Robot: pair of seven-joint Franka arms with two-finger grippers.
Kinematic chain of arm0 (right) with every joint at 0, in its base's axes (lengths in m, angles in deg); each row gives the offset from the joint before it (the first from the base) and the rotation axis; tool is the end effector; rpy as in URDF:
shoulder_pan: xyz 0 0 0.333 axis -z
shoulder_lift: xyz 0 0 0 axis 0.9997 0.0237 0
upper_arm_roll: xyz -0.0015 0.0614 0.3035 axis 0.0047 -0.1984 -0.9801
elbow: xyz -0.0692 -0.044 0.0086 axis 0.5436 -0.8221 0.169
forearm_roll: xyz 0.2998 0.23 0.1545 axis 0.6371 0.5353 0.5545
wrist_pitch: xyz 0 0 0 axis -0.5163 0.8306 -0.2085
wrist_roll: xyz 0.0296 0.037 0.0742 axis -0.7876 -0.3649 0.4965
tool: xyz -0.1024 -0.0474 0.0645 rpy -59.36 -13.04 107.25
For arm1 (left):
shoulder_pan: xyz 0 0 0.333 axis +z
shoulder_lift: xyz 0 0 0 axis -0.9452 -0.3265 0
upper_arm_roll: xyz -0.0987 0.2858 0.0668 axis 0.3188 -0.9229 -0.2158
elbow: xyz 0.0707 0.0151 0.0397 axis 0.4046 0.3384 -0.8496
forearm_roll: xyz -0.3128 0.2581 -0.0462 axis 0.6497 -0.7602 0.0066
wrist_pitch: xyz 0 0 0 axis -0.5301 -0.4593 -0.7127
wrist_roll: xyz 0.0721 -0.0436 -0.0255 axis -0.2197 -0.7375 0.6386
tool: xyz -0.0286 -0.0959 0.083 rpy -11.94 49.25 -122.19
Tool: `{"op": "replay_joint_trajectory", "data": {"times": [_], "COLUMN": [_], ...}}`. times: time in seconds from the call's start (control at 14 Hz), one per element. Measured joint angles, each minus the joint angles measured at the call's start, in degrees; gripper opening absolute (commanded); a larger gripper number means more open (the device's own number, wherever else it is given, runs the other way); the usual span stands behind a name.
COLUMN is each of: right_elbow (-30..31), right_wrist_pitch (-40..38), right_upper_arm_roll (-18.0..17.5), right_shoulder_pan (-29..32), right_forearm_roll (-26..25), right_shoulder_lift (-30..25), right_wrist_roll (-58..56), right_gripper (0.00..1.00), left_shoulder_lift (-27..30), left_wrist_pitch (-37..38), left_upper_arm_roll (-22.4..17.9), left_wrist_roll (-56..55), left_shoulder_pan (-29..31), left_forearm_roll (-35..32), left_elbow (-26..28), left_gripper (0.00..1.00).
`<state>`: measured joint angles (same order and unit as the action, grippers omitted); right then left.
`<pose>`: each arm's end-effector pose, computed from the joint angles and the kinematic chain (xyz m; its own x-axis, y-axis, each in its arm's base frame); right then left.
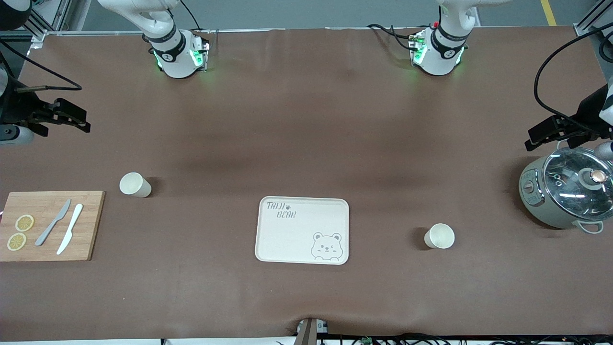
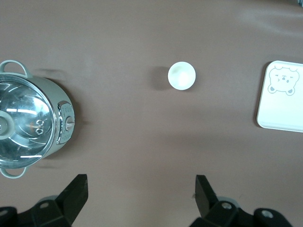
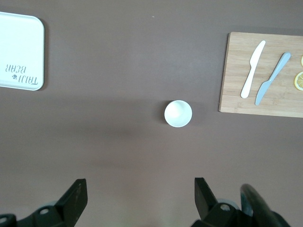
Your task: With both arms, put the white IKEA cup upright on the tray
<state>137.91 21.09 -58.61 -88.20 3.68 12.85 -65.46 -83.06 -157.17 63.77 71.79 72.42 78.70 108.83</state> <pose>0.5693 -0.0003 0.5907 0.9955 0.0742 -0.0591 0.0731 -0.9971 -0.0201 0.6044 -0.0227 0.5938 0.9961 0.0779 0.0411 0.0758 -0.9958 0.0508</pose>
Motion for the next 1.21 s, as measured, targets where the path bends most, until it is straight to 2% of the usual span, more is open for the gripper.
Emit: {"op": "replay_joint_trajectory", "data": {"times": [0.14, 0.5, 1.0, 1.21], "right_elbow": [0.0, 0.0, 0.1, 0.2], "right_wrist_pitch": [0.4, 1.9, 1.5, 0.3], "right_upper_arm_roll": [0.2, -0.2, -1.0, -1.1], "right_shoulder_pan": [0.8, 0.7, -1.1, -2.2], "right_forearm_roll": [0.0, 0.0, 0.0, 0.2], "right_shoulder_lift": [0.0, 0.3, 0.6, 2.9], "right_wrist_roll": [0.0, 0.0, 0.0, 0.0], "right_gripper": [1.0, 1.0, 1.0, 1.0], "left_shoulder_lift": [-1.7, -10.1, -17.7, -21.1], "left_wrist_pitch": [-1.3, -6.9, -15.3, -18.8], "left_upper_arm_roll": [0.2, 0.5, 0.2, 0.3], "left_wrist_roll": [-2.5, -8.0, -7.3, -6.5], "left_shoulder_pan": [-0.5, -4.8, -5.2, -5.3], "left_forearm_roll": [0.0, 0.0, -0.1, -3.0], "left_elbow": [-0.7, -4.4, -5.4, -5.4], "left_gripper": [1.0, 1.0, 1.0, 1.0]}}
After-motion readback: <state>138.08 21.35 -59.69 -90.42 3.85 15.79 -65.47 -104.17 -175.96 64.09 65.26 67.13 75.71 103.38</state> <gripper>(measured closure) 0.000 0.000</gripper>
